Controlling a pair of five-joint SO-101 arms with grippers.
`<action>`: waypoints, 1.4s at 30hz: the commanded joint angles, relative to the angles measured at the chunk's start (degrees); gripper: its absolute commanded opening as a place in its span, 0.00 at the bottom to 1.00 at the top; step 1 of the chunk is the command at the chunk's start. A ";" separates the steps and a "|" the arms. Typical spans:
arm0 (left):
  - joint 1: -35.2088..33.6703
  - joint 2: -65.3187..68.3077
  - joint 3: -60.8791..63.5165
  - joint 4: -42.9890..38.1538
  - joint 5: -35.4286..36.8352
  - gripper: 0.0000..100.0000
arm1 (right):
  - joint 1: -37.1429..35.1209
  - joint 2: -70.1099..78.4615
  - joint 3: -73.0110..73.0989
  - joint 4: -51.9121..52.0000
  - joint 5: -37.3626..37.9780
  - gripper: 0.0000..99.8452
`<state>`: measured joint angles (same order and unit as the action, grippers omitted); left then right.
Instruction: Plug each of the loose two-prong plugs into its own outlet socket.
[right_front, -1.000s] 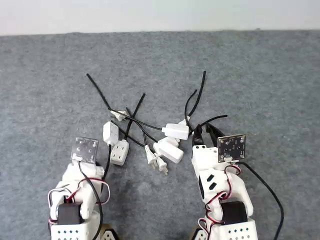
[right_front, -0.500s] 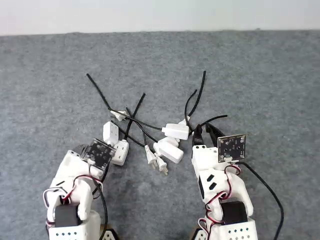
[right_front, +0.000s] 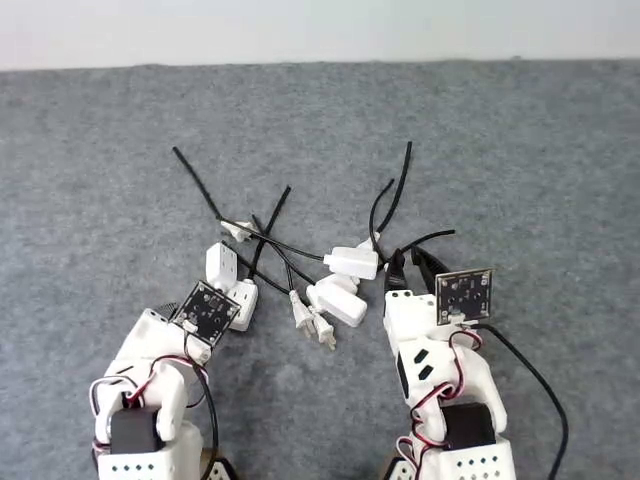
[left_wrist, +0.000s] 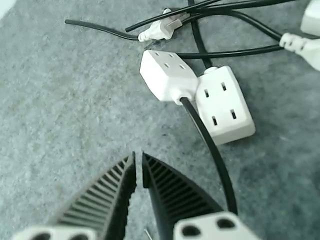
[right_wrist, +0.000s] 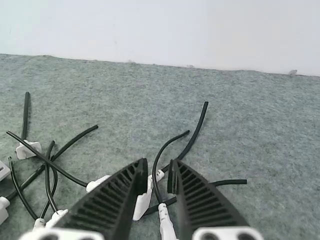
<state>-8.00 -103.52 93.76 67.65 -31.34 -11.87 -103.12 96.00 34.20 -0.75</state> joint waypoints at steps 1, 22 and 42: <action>0.18 -0.88 -1.80 0.35 -0.35 0.01 | 0.48 -0.13 0.53 1.80 -0.18 0.09; -2.29 -0.26 -13.23 -1.41 7.56 0.07 | 0.57 0.04 0.53 1.98 -0.09 0.09; 3.25 94.77 -50.24 -24.53 21.80 0.16 | 0.40 0.31 -1.32 7.60 2.99 0.09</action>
<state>-5.36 -21.76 50.07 44.62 -11.30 -11.52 -103.12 96.00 38.33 -0.75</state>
